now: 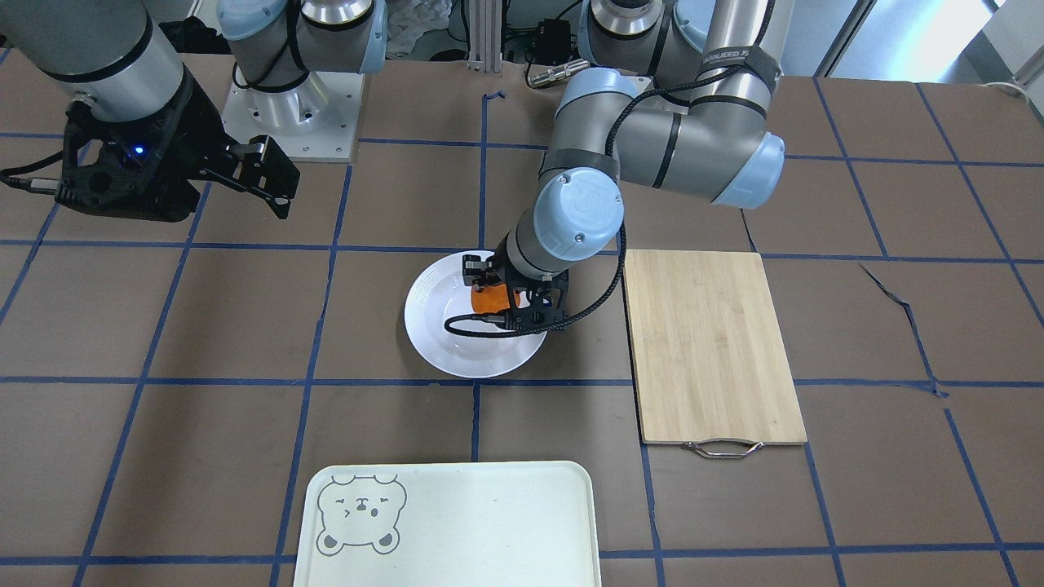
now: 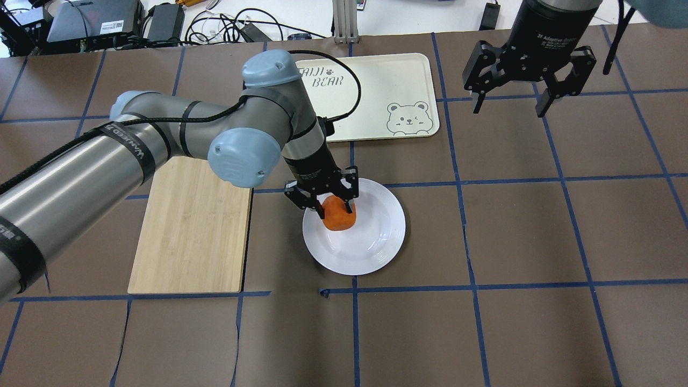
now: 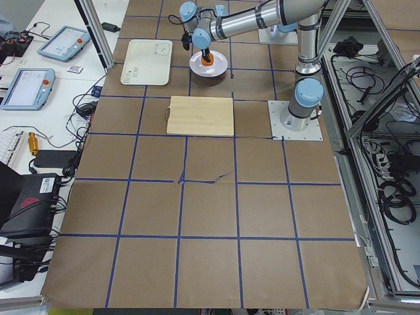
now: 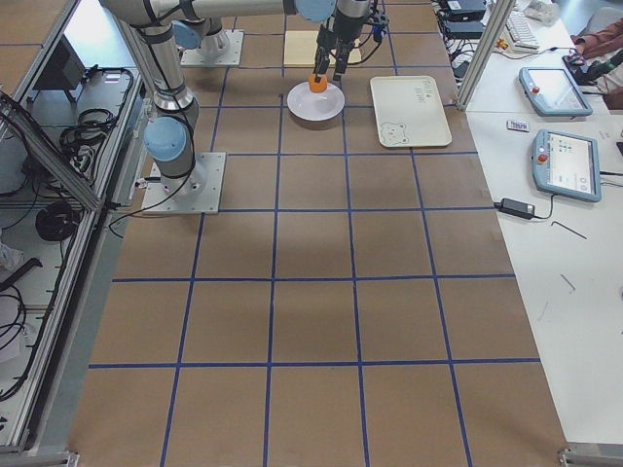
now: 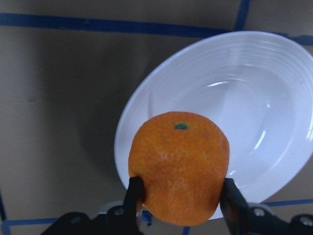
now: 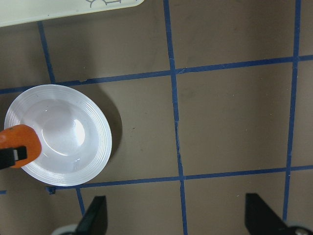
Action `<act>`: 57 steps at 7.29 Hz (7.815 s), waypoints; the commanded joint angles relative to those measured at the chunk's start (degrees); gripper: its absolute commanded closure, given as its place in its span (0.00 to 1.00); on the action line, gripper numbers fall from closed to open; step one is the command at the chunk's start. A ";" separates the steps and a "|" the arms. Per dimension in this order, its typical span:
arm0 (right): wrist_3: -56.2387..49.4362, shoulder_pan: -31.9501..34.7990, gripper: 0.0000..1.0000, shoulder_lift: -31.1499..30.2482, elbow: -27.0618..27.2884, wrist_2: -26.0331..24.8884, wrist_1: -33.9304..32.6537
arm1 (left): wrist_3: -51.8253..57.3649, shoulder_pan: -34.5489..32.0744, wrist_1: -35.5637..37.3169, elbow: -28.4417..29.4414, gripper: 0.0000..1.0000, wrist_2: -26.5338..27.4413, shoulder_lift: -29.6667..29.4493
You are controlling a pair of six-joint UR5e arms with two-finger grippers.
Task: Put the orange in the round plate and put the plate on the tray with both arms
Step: 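Carry the orange with the left gripper onto the white plate and release, then raise the left gripper away while the right gripper reaches to the plate rim, then grip the white plate rim with the right gripper and lift it, then carry the plate with the right gripper onto the bear tray and lower it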
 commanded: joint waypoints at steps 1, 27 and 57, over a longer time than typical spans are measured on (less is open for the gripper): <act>0.00 0.09 0.00 0.03 0.00 0.00 0.04 | 1.05 -1.60 0.78 -1.02 0.75 -0.44 -1.74; -6.59 6.76 0.27 17.96 36.39 26.63 -65.44 | 13.89 13.96 -8.62 8.21 0.00 19.61 21.46; -8.70 -3.43 1.00 49.07 -8.26 46.67 -72.74 | 13.98 13.96 -8.62 8.21 0.00 19.61 21.46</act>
